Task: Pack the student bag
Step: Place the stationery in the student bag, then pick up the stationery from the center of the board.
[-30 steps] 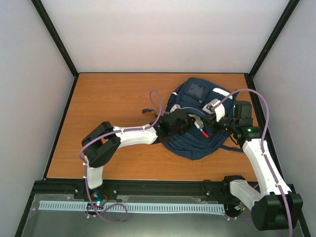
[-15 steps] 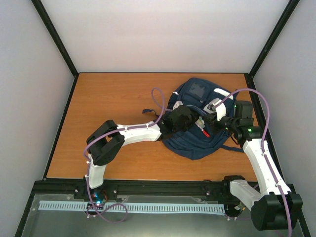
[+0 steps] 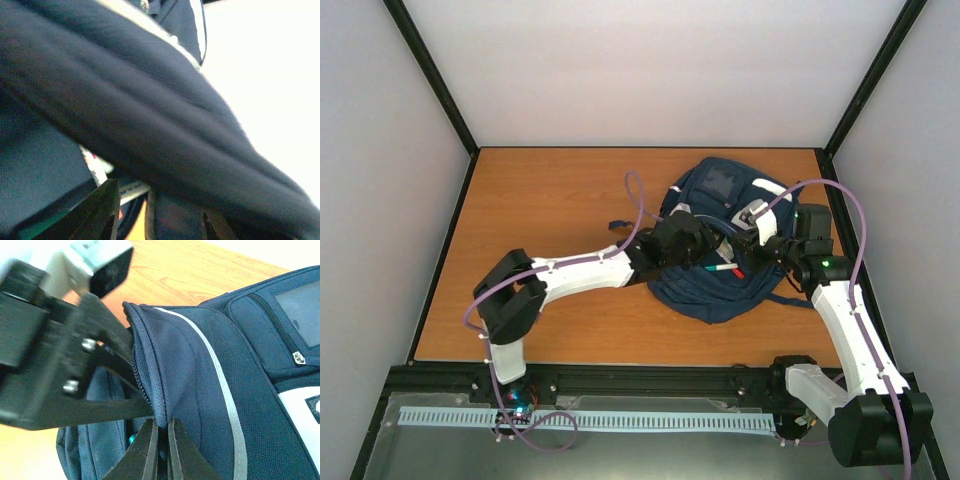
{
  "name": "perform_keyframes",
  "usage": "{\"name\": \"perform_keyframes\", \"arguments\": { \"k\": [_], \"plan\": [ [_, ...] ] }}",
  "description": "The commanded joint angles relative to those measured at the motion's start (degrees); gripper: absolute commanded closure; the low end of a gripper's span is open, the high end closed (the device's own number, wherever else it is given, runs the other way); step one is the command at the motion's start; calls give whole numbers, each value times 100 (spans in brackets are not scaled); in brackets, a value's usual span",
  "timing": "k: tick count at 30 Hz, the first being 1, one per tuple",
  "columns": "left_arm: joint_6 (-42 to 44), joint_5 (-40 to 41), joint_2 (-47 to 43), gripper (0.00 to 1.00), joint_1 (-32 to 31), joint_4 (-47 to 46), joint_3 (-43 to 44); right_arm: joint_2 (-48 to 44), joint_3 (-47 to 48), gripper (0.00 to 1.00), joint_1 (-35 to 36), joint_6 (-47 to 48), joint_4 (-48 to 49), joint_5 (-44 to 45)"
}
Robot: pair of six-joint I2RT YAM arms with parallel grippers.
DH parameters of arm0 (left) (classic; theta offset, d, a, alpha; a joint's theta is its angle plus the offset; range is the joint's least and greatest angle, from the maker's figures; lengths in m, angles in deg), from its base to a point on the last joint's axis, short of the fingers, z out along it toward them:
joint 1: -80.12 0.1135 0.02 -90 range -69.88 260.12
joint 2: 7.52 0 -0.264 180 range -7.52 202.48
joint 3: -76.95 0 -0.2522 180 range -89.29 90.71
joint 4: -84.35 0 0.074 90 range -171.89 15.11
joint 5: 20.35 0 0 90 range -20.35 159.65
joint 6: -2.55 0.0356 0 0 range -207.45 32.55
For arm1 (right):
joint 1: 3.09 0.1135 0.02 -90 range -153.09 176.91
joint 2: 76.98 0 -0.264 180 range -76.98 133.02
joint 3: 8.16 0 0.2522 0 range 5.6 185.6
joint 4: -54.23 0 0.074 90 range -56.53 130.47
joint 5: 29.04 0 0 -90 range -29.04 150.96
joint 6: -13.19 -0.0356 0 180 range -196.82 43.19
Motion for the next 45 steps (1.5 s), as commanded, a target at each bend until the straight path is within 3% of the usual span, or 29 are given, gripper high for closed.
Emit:
{"name": "perform_keyframes", "arguments": {
  "k": [1, 9, 14, 18, 21, 24, 34, 45],
  "plan": [
    [695, -530, -592, 54, -32, 522, -85, -176, 63, 97, 38, 27, 235, -512],
    [1690, -781, -1440, 50, -255, 1767, -579, -19, 79, 97, 35, 70, 192, -529],
    [2166, 160, -2361, 43, -245, 3143, -1057, 122, 105, 97, 35, 106, 136, -580],
    [2495, 1186, -3114, 25, -118, 4384, -1317, 109, 94, 97, 36, 111, 136, -591],
    [2750, 1369, -3665, 10, 114, 4869, -1625, 119, 95, 97, 35, 110, 133, -593],
    [2904, 1542, -4109, 5, 508, 5402, -1894, 125, 99, 97, 35, 118, 127, -587],
    [3282, 1409, -4676, 5, 1803, 5951, -2546, 108, 86, 97, 35, 104, 130, -557],
    [3454, 992, -3743, 4, 2058, 5570, -2966, 71, 99, 97, 35, 149, 103, -547]
  ]
}}
